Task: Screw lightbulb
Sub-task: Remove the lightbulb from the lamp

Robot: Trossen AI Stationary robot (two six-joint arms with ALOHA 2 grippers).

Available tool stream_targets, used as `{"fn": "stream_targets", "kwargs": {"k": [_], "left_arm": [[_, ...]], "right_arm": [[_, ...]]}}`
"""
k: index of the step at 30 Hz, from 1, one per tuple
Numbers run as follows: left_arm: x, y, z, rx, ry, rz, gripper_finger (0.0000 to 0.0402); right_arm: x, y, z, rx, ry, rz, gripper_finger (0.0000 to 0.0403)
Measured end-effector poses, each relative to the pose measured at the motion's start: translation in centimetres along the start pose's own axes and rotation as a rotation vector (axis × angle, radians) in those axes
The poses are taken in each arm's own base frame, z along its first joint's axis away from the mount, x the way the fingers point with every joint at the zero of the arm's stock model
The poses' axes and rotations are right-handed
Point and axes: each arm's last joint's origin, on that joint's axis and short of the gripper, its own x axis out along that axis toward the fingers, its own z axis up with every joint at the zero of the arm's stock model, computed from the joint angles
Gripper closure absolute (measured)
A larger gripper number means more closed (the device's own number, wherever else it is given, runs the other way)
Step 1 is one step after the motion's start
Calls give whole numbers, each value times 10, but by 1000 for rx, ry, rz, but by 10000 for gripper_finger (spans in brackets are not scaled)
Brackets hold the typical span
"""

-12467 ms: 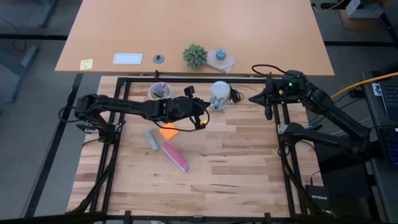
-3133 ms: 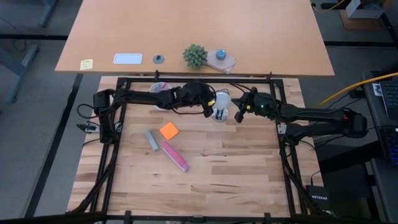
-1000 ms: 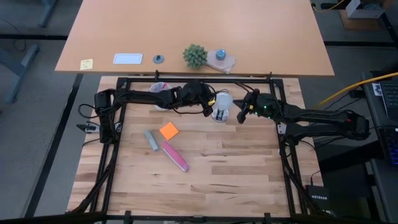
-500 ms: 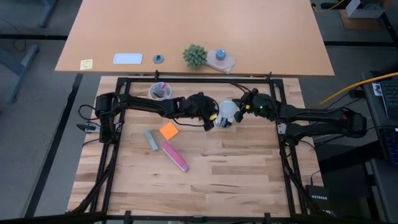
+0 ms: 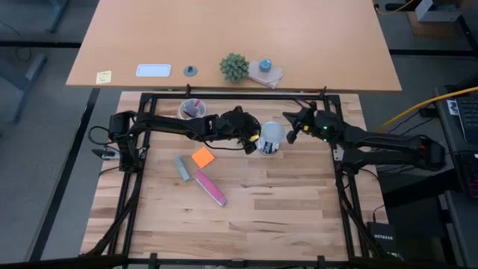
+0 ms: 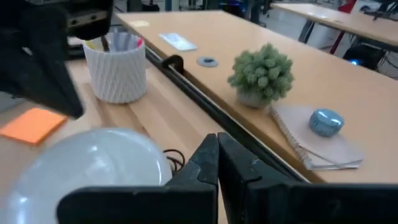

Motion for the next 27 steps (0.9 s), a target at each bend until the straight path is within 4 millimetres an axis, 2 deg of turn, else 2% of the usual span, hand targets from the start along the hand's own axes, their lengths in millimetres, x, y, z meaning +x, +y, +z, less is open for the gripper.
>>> {"fn": "stream_targets", "kwargs": {"k": [5, 11, 17, 22, 27], "left_arm": [[-3, 8, 9, 15, -53, 58, 401], [2, 26, 13, 9, -101, 101, 401], [18, 41, 4, -55, -102, 74, 401], [30, 38, -6, -38, -95, 60, 401], [31, 36, -8, -36, -91, 51, 401]], "right_arm": [[-22, -4, 3, 53, -8, 79, 400], [-39, -2, 1, 174, 37, 309, 400], [-36, 1, -8, 230, 87, 378, 400], [-31, 3, -24, 249, 130, 374, 400], [-29, 4, -32, 256, 129, 364, 400]]}}
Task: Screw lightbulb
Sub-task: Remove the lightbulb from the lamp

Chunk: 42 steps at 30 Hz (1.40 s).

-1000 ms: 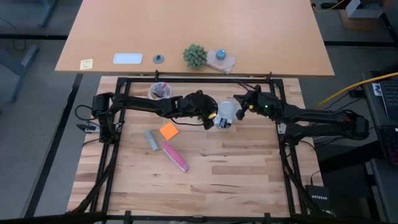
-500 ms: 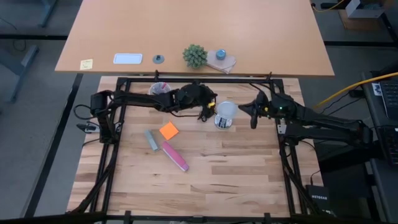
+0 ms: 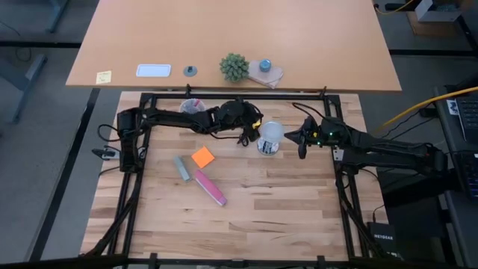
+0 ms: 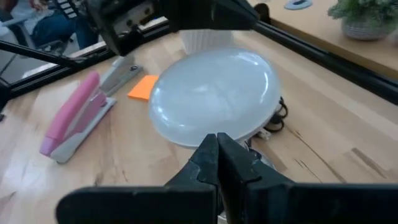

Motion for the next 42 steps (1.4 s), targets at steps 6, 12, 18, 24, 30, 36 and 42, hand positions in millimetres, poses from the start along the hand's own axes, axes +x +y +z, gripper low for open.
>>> {"fn": "stream_targets", "kwargs": {"k": [6, 12, 18, 24, 30, 36, 42], "left_arm": [[-2, -8, -1, -13, 9, -44, 401], [-4, -20, -4, 0, 39, -67, 401], [-7, -28, -6, 1, 56, -71, 402], [-10, -35, -7, -24, 82, -81, 402], [-13, -47, -12, -22, 119, -137, 401], [-15, -55, -15, -9, 133, -144, 401], [-15, -53, -15, -6, 129, -83, 401]], "right_arm": [[2, -3, -4, 0, -32, -46, 400], [2, -3, -3, 0, -50, -67, 400], [4, -5, -3, 0, -53, -114, 400], [17, -9, -4, -4, -64, -202, 400], [33, -11, -6, -6, -57, -207, 400], [50, -12, -8, -7, -72, -175, 400], [60, -14, -10, -55, -81, -207, 400]]}}
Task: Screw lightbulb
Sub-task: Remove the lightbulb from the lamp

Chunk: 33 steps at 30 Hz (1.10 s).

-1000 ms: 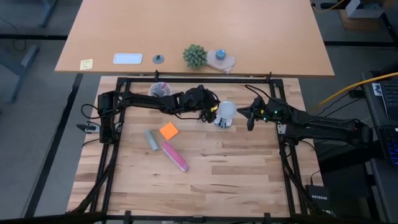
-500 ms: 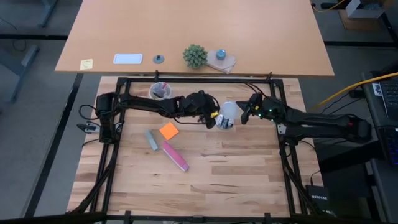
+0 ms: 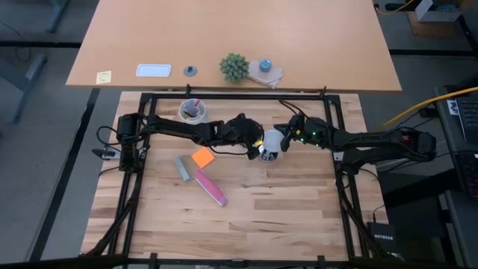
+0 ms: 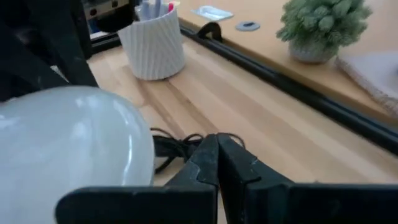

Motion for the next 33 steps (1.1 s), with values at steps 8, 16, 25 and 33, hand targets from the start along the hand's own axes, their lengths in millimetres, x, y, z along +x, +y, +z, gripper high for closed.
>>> {"fn": "stream_targets", "kwargs": {"k": [8, 16, 25, 33], "left_arm": [[1, 8, 1, 5, -12, 106, 401], [2, 14, 2, 9, -16, 124, 401], [2, 14, 10, 65, -89, 123, 401], [2, 13, 13, 93, -114, 89, 401]], "right_arm": [[-9, 0, 17, -76, -87, -30, 400], [-43, 2, 36, -72, -51, 54, 400], [-71, 15, 30, 1, 41, 315, 400], [-75, 37, 25, -27, 50, 350, 400]]}}
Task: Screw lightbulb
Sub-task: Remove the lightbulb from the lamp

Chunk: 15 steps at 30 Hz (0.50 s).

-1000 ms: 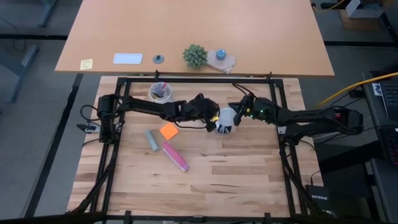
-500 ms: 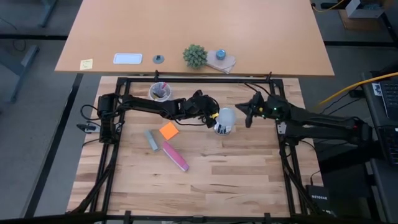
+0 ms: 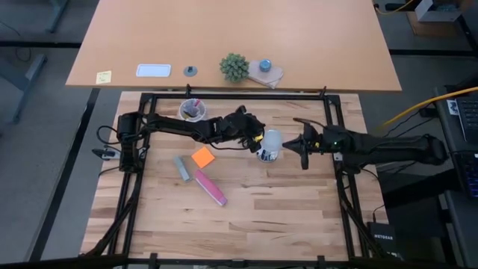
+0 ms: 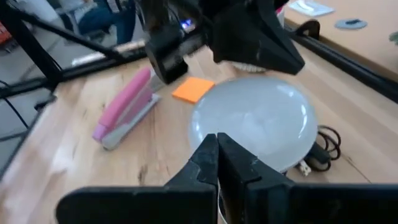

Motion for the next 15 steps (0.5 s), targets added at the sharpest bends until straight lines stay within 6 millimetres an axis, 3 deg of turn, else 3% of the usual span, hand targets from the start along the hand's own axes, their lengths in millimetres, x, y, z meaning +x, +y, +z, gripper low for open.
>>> {"fn": "stream_targets", "kwargs": {"k": [15], "left_arm": [[-3, -10, 0, 11, 6, -34, 401]], "right_arm": [[22, 17, -19, -64, 102, -129, 400]]}}
